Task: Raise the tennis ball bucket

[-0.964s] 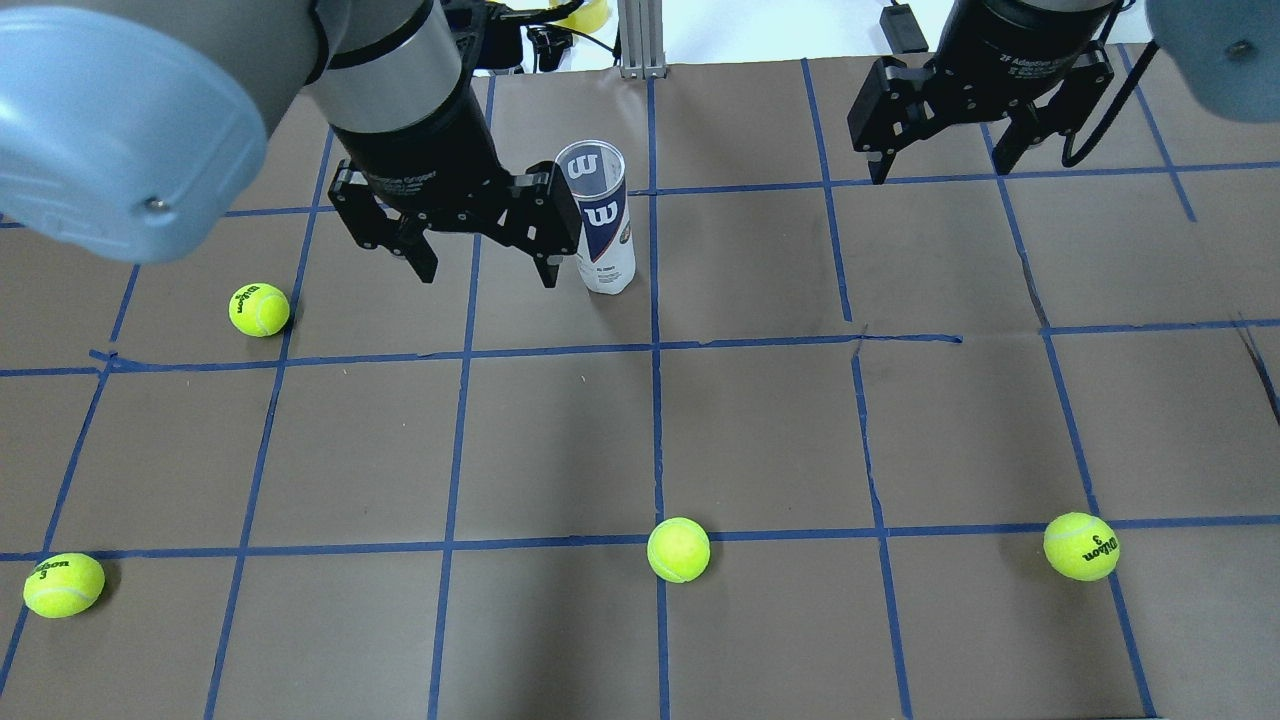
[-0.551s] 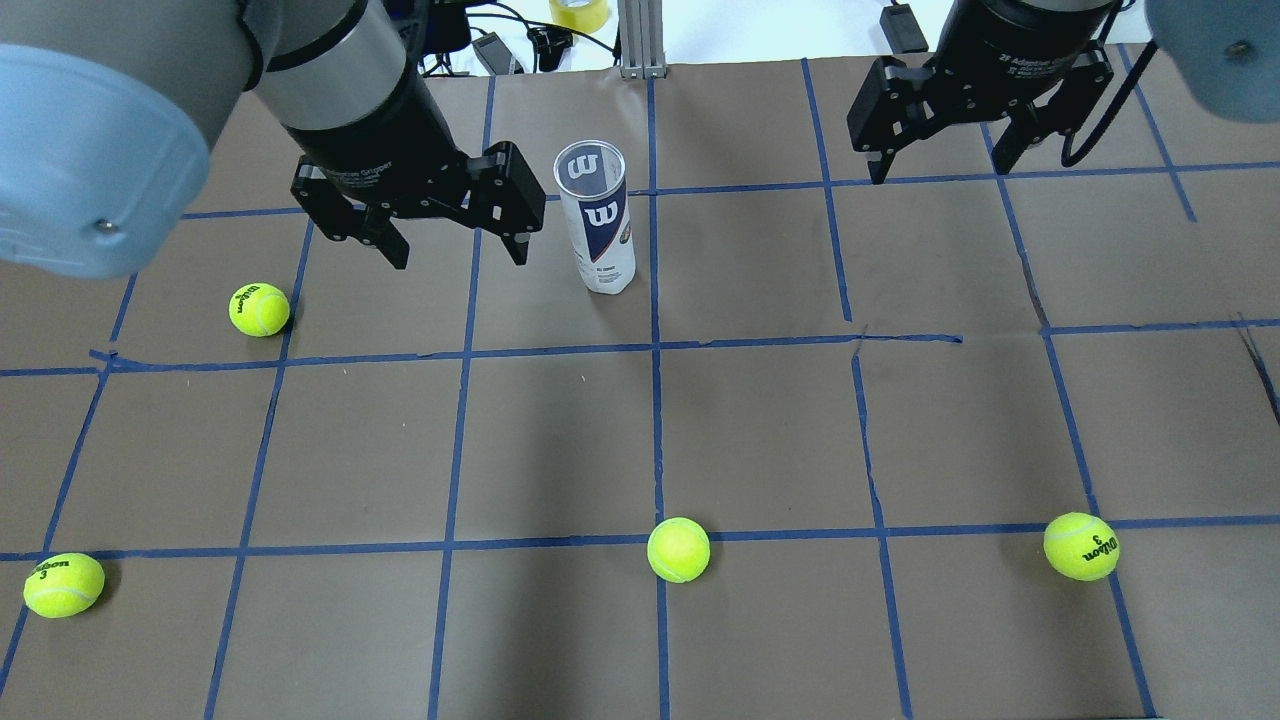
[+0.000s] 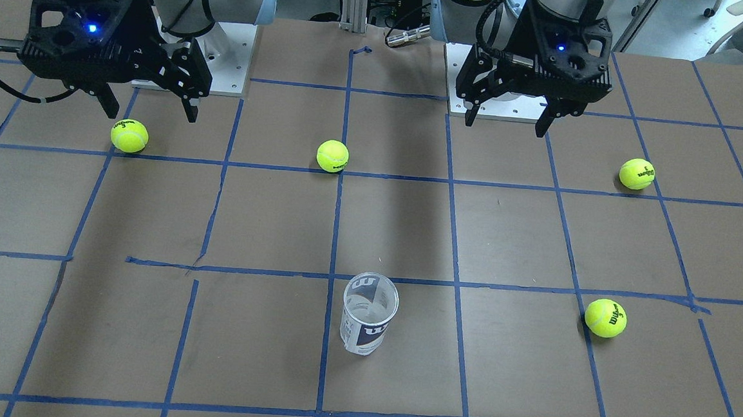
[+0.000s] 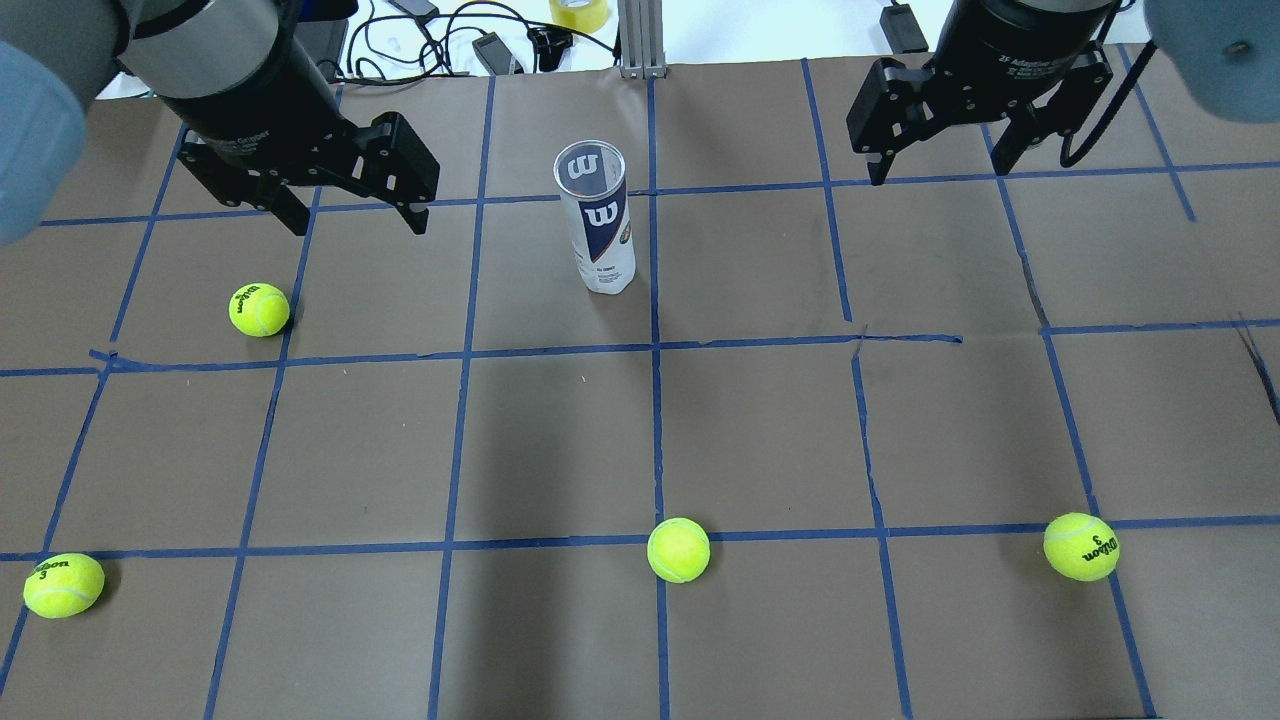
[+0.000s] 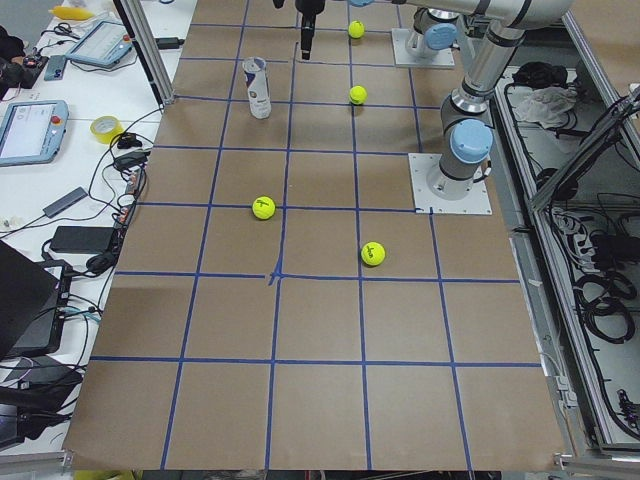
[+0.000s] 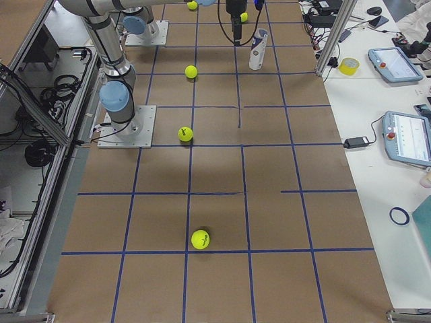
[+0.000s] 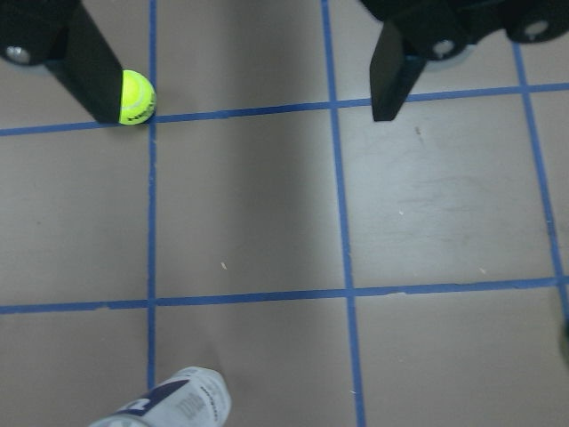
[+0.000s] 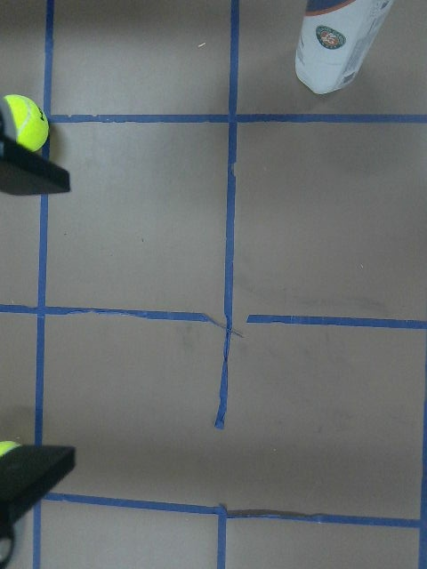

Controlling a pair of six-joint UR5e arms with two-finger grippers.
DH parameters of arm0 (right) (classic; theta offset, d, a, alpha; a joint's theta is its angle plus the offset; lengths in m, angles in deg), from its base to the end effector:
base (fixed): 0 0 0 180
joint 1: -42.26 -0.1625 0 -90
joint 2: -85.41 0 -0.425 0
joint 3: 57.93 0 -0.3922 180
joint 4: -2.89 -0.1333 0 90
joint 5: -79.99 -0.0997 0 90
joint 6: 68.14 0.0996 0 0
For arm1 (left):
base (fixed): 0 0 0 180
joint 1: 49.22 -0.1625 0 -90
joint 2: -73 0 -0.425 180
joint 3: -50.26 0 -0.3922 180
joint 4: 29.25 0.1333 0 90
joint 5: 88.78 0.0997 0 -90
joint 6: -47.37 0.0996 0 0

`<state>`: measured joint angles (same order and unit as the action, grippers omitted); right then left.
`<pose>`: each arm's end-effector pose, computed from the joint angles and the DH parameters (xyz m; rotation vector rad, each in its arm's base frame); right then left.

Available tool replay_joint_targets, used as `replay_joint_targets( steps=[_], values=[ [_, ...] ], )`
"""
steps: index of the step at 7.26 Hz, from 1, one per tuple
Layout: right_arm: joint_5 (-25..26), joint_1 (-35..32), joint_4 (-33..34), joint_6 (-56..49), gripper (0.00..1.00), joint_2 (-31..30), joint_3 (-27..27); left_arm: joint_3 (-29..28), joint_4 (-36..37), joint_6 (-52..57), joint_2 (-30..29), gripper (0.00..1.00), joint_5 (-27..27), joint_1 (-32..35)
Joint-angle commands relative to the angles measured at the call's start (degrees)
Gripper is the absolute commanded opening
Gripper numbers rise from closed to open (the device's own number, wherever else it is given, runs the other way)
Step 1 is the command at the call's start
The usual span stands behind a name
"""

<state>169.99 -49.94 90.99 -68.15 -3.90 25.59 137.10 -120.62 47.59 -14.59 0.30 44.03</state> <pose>0.1525 -0.4961 0.5344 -0.0605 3.1379 -0.1066 -0.1618 -0.4708 0.5332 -0.0954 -3.1201 0.1138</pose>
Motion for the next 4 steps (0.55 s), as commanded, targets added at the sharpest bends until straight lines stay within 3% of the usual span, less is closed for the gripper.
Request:
replay_joint_targets(
  steps=[1,4],
  values=[
    [-0.1,0.0,0.0,-0.1,1.0,-0.1,0.3,0.2,0.7,1.4,-0.3,1.0,1.2,-0.3],
    [0.0,0.0,0.0,-0.1,1.0,-0.1,0.3,0.3,1.3,1.9,-0.4,1.0,1.4,-0.3]
  ],
)
